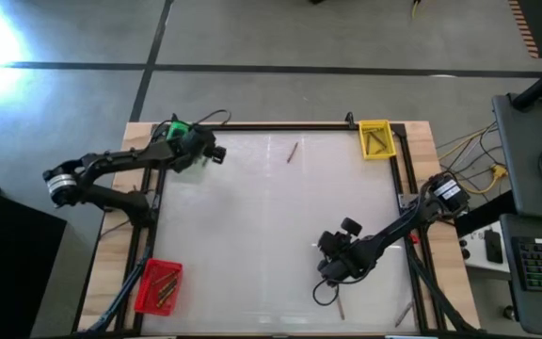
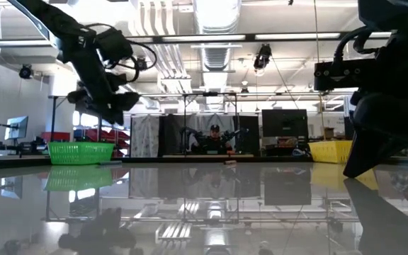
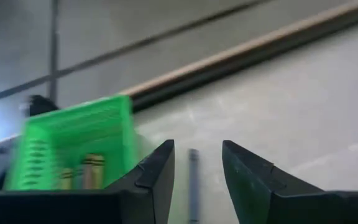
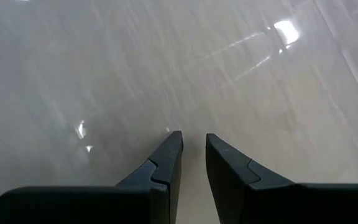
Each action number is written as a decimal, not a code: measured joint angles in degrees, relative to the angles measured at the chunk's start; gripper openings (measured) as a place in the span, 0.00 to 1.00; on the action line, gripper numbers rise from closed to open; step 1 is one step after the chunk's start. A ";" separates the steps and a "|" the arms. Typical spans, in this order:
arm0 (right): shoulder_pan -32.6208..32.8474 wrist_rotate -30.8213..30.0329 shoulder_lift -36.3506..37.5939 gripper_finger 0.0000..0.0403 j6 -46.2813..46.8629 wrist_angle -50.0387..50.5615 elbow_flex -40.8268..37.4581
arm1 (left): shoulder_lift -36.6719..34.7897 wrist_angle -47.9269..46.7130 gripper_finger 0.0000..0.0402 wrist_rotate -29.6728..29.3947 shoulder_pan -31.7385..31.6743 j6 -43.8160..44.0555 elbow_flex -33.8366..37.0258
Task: Sort crayons
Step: Put the blue crayon into the green basket, then put the brown crayon into the yellow basket
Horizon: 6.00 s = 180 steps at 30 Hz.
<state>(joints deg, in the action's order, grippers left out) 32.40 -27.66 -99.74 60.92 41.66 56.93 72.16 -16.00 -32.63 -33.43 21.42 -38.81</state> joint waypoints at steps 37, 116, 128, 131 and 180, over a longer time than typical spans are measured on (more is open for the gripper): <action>0.35 -0.81 0.00 0.17 0.24 -0.06 0.00 | 28.47 -1.93 0.20 7.42 -2.47 -5.87 -8.28; -54.01 3.91 -1.48 0.26 -17.58 -20.65 10.76 | -1.91 36.55 0.47 4.62 22.08 -9.88 18.86; -57.17 6.98 -19.17 0.46 -17.45 0.23 35.43 | -1.66 36.34 0.47 4.60 22.08 -8.93 18.86; -57.03 7.10 -23.08 0.46 -17.52 5.25 40.54 | -1.53 35.97 0.47 4.60 22.08 -8.55 18.88; -73.31 8.63 20.86 0.02 -32.11 7.60 5.01 | 1.55 32.82 0.47 4.78 25.25 -0.98 19.04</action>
<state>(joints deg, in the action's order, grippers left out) -40.91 -19.03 -78.88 28.81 49.26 61.93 73.72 16.82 -27.85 -8.18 20.44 -19.77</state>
